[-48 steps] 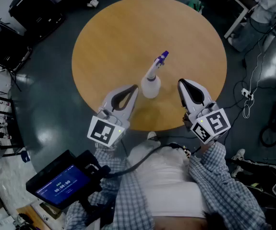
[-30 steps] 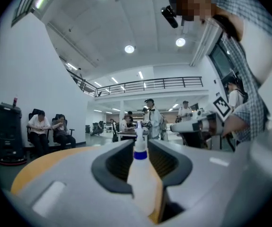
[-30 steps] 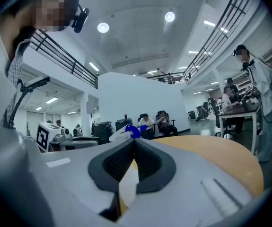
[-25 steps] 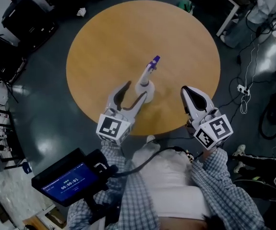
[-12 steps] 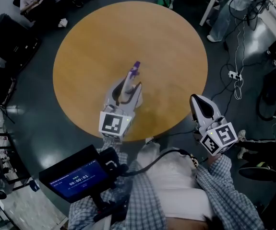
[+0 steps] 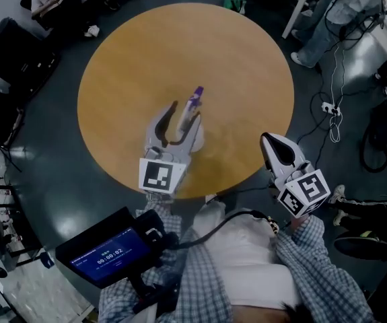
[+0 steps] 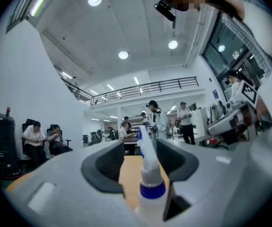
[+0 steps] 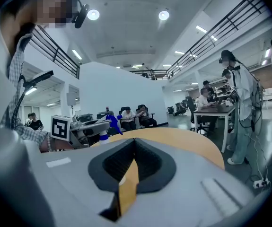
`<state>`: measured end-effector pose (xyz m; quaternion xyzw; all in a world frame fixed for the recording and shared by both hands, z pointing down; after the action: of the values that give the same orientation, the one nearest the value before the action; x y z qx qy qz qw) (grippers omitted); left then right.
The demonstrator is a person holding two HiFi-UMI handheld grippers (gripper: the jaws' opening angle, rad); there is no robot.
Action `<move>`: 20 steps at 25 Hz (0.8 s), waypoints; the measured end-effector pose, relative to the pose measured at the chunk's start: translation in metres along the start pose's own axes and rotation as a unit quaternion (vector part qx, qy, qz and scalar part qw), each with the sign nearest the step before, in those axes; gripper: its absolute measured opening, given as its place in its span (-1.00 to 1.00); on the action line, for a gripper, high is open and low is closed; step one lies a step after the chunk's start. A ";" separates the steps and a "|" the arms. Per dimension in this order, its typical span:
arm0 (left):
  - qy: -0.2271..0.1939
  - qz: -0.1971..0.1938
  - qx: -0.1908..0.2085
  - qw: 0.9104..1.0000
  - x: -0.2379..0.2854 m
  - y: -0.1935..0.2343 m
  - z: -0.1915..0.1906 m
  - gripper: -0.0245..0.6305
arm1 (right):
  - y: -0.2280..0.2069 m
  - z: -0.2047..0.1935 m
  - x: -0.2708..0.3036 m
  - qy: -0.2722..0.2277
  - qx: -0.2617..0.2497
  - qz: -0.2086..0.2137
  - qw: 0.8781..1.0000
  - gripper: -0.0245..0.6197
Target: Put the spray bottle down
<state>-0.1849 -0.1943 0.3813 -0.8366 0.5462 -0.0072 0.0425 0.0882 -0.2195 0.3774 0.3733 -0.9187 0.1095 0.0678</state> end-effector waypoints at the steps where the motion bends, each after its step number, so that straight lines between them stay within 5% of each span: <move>1: -0.001 -0.002 0.003 1.000 0.002 0.001 0.001 -0.30 | 0.002 0.001 0.000 0.001 -0.001 0.002 1.000 -0.94; 3: -0.003 -0.005 0.008 1.000 0.005 0.001 0.003 -0.33 | 0.005 0.002 -0.003 0.002 -0.005 0.001 1.000 -0.94; 6: -0.006 -0.008 0.013 1.000 0.006 -0.001 0.006 -0.65 | 0.003 0.003 -0.011 0.006 -0.007 -0.012 1.000 -0.94; 14: -0.006 0.008 -0.016 1.000 -0.004 -0.003 0.018 -0.65 | -0.009 0.006 -0.013 0.005 -0.002 -0.013 1.000 -0.94; 20: -0.055 0.041 0.003 0.998 -0.049 -0.058 0.063 -0.65 | -0.011 0.004 -0.050 -0.029 -0.011 0.026 0.999 -0.94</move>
<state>-0.1482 -0.1227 0.3252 -0.8122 0.5772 0.0395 0.0752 0.1310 -0.1945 0.3650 0.3514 -0.9309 0.0905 0.0420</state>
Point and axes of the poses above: the fingertips, and each gripper's own axes: x forward along the fingers, y to its left, z out of its top, the point moved 9 cm from there along -x, backward along the fingers, and after that the axes turned 7 degrees about -z, right-handed, at the moved point
